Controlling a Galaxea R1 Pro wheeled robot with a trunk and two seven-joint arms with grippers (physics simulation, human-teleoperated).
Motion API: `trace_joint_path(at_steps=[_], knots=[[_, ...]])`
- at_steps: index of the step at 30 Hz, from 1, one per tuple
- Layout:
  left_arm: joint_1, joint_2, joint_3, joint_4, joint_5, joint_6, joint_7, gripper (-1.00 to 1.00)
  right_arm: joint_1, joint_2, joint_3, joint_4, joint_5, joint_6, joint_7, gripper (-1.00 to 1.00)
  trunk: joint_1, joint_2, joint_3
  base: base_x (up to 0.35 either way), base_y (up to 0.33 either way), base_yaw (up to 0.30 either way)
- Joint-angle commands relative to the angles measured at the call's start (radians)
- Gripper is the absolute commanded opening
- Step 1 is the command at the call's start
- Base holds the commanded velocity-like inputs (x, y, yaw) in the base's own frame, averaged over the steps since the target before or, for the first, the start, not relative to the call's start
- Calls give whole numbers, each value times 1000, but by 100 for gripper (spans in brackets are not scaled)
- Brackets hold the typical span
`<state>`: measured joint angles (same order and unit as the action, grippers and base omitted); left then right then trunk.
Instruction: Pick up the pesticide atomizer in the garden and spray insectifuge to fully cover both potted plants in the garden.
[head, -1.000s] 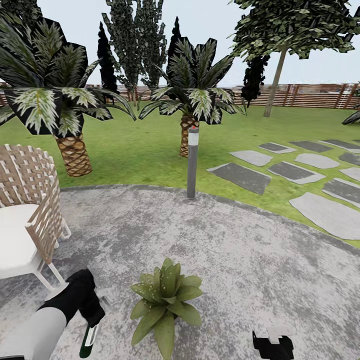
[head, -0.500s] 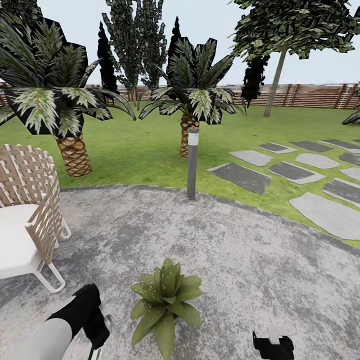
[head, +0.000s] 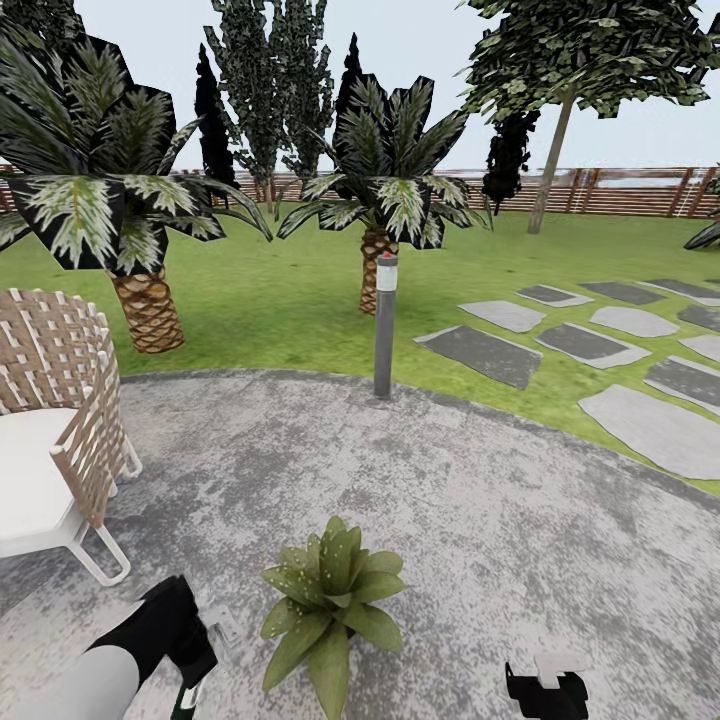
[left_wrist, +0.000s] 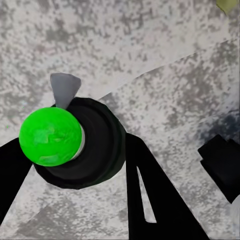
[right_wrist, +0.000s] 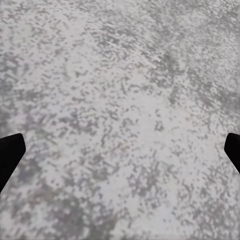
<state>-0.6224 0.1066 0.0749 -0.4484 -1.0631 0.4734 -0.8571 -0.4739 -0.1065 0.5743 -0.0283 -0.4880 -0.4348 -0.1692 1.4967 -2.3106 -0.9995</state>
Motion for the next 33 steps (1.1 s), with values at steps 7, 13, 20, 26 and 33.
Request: trace_joint_path(at_steps=[7, 13, 20, 26, 33], knots=[[-3, -9, 0, 70, -4, -93, 45, -100, 0, 0, 10, -1, -6, -1, -4, 100, 0, 0, -1, 0, 0, 0], [-6, -2, -4, 81, -19, -100, -69, -100, 0, 1, 9, -2, -9, -1, -4, 100, 0, 0, -1, 0, 0, 0], [1, 39, -4, 83, -18, -98, -74, -100, 0, 1, 10, -3, -12, -1, -4, 100, 0, 0, -3, 0, 0, 97], [1, 38, -6, 83, -17, -80, -71, -100, 0, 1, 9, -2, -12, -1, -4, 100, 0, 0, -5, 148, 0, 122], [1, -6, -1, 75, -20, -58, -70, -100, 0, 1, 9, -2, -12, -1, -4, 100, 0, 0, -6, 56, 0, 4]])
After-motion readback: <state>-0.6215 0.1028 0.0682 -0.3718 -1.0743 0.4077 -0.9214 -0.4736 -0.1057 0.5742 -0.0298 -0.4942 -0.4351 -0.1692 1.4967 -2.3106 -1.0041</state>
